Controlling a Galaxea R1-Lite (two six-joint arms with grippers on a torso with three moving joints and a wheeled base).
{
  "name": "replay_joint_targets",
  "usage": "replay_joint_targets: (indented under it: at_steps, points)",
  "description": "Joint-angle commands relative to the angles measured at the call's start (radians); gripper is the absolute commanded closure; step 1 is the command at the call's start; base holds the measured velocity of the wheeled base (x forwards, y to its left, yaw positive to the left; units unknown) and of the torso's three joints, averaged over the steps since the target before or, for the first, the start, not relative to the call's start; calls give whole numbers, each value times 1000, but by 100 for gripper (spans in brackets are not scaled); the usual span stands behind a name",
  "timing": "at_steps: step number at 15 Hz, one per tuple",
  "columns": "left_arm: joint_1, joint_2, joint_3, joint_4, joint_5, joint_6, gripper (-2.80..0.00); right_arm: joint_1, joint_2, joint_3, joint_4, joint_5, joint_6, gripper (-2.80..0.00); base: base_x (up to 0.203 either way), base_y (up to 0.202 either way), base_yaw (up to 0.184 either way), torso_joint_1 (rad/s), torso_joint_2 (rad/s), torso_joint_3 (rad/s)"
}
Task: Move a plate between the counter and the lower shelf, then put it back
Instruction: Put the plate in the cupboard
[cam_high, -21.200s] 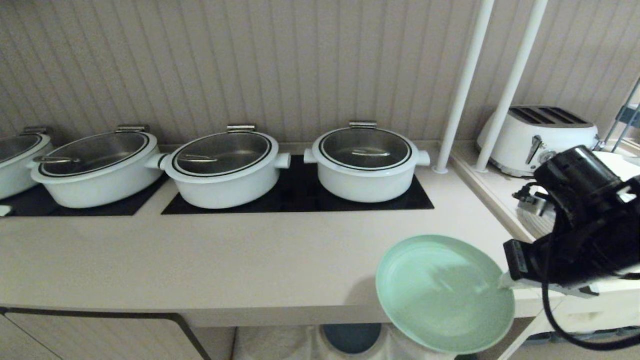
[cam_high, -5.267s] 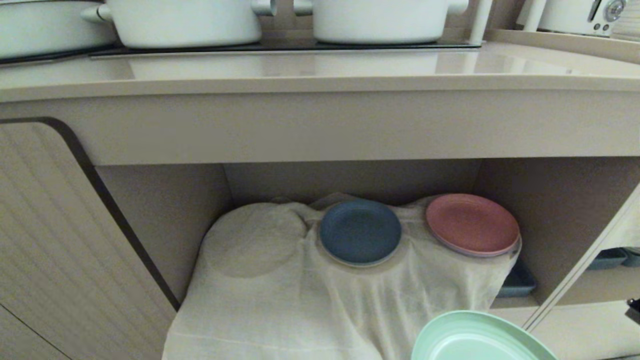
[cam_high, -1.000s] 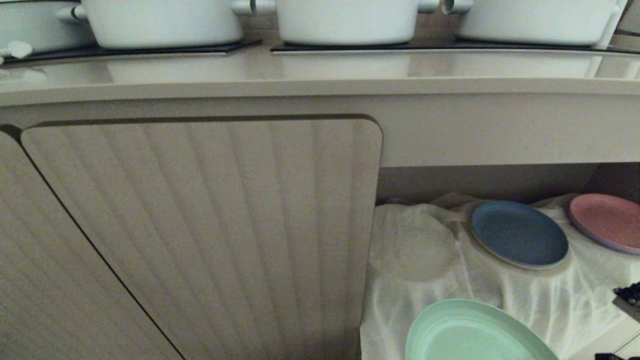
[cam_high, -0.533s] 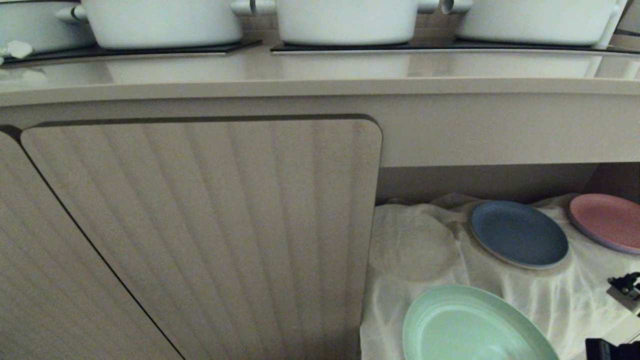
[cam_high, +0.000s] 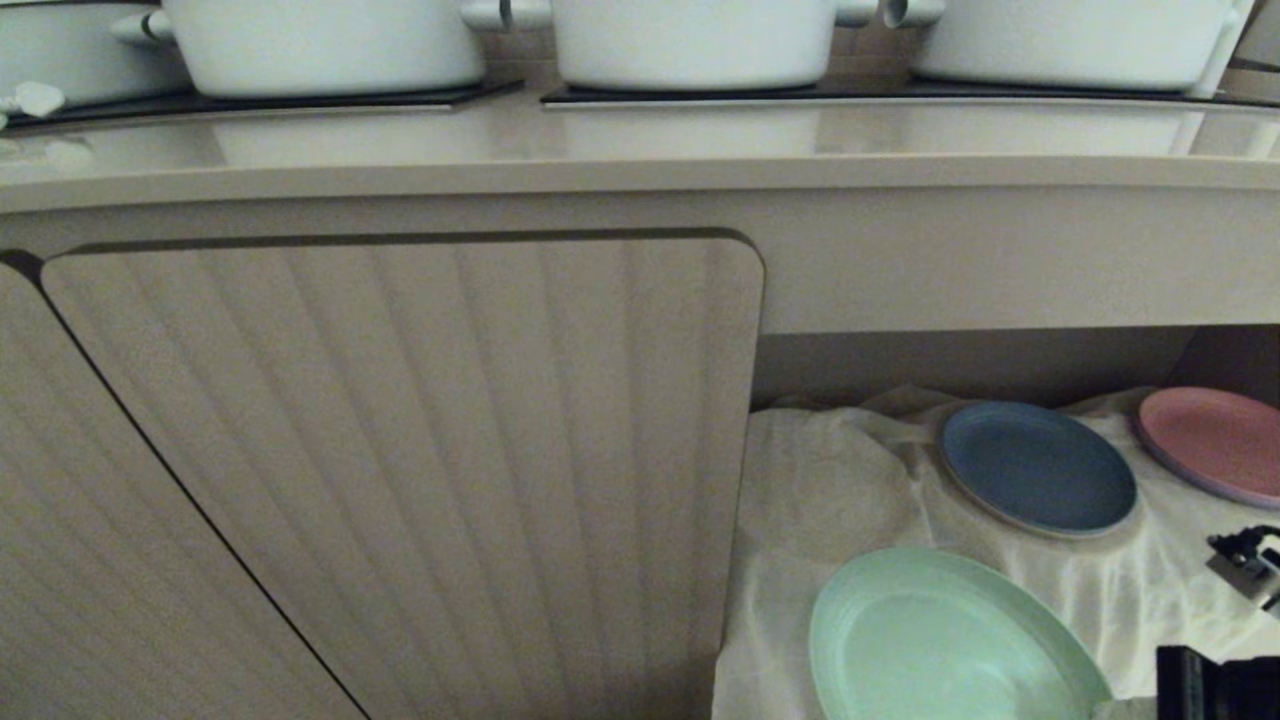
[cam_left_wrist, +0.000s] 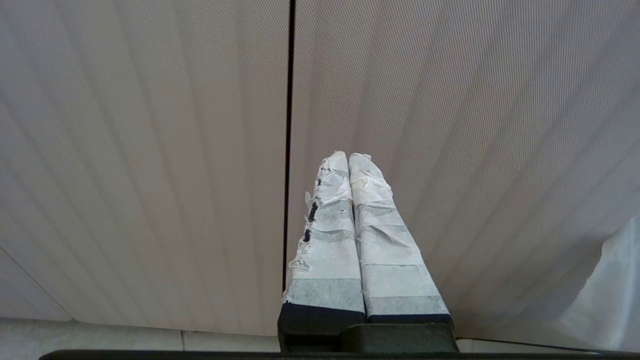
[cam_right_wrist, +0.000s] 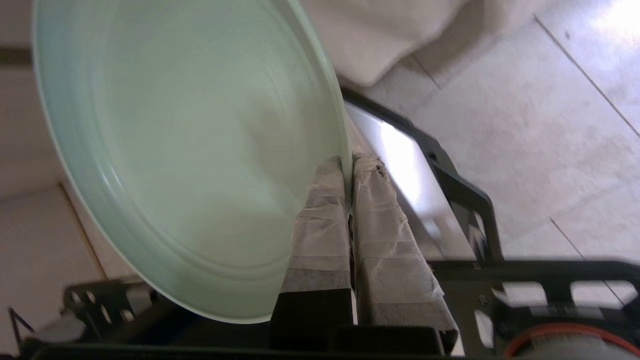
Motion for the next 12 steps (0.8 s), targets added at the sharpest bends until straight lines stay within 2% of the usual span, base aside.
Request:
replay_joint_targets:
  at_steps: [1,12]
  points:
    - [0,0,0,0,1,-2,0,-14,25,3,-14,1,5,0,0,0,0,0,0,0]
    - [0,0,0,0,1,0,0,-61,175,0,-170,1,6,0,0,0,0,0,0,0]
